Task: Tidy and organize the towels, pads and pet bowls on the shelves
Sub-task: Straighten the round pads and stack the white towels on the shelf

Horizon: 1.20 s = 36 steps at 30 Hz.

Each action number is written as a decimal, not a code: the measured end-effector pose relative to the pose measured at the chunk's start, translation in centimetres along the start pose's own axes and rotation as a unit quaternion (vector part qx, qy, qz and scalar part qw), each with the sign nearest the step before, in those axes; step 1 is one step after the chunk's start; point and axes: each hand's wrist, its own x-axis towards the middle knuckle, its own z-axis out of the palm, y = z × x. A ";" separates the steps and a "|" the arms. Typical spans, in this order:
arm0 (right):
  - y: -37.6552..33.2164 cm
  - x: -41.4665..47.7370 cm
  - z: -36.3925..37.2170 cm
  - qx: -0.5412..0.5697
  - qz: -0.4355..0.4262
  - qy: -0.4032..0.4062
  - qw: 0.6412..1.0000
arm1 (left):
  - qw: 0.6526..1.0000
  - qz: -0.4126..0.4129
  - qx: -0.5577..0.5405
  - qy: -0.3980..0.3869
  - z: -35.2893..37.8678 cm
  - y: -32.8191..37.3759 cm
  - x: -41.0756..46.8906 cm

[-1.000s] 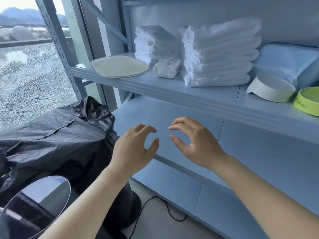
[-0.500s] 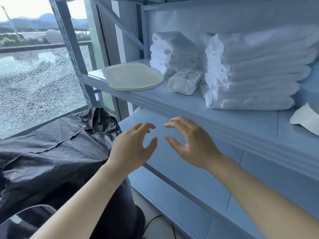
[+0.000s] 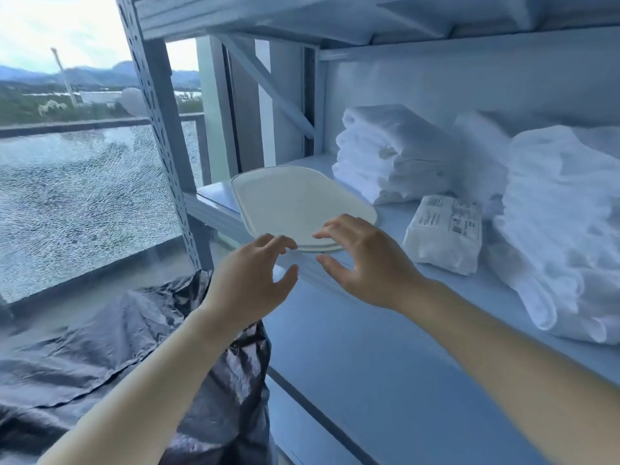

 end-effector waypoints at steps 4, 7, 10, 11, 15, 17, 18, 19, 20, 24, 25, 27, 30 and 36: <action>0.7 4.0 2.4 -0.010 -0.016 -0.023 1.000 | 0.999 0.013 0.040 -0.017 0.3 -3.8 3.5; 1.3 5.9 4.0 -0.014 -0.019 -0.046 0.999 | 0.996 0.018 0.073 -0.044 1.1 -5.8 5.2; 2.2 7.2 5.2 -0.026 -0.021 -0.074 0.997 | 0.994 0.023 0.089 -0.062 2.2 -7.1 6.4; 2.6 7.5 5.5 -0.027 -0.018 -0.082 0.996 | 0.994 0.024 0.089 -0.064 2.6 -7.5 6.7; 3.9 7.7 6.7 0.002 0.004 -0.072 0.997 | 0.997 0.023 0.054 -0.047 3.9 -8.6 7.6; 4.5 7.5 7.2 0.042 0.033 -0.056 0.997 | 0.999 0.016 0.025 -0.035 4.4 -8.8 7.8; 4.9 7.5 7.3 0.058 0.044 -0.051 0.996 | 0.999 0.013 0.012 -0.030 4.7 -8.8 7.9; 5.2 7.5 7.4 0.068 0.050 -0.047 0.995 | 1.000 0.014 0.001 -0.025 5.0 -8.8 8.0; 5.6 7.6 7.5 0.073 0.055 -0.046 0.995 | 1.000 0.018 -0.007 -0.019 5.3 -8.8 8.1; 6.6 7.8 7.7 0.087 0.085 -0.036 0.992 | 1.000 0.018 -0.025 0.006 6.1 -8.8 9.2; 6.7 7.8 7.7 0.091 0.091 -0.031 0.991 | 0.999 0.016 -0.027 0.012 6.2 -8.8 9.5; 7.0 8.0 7.6 0.100 0.098 -0.021 0.990 | 0.999 0.019 -0.026 0.022 6.3 -8.8 10.2; 7.2 8.0 7.6 0.100 0.096 -0.019 0.990 | 0.998 0.024 -0.040 0.034 6.5 -8.9 10.8; 6.9 8.0 8.1 0.101 0.073 -0.023 0.992 | 0.997 0.012 -0.075 0.016 6.7 -9.3 10.5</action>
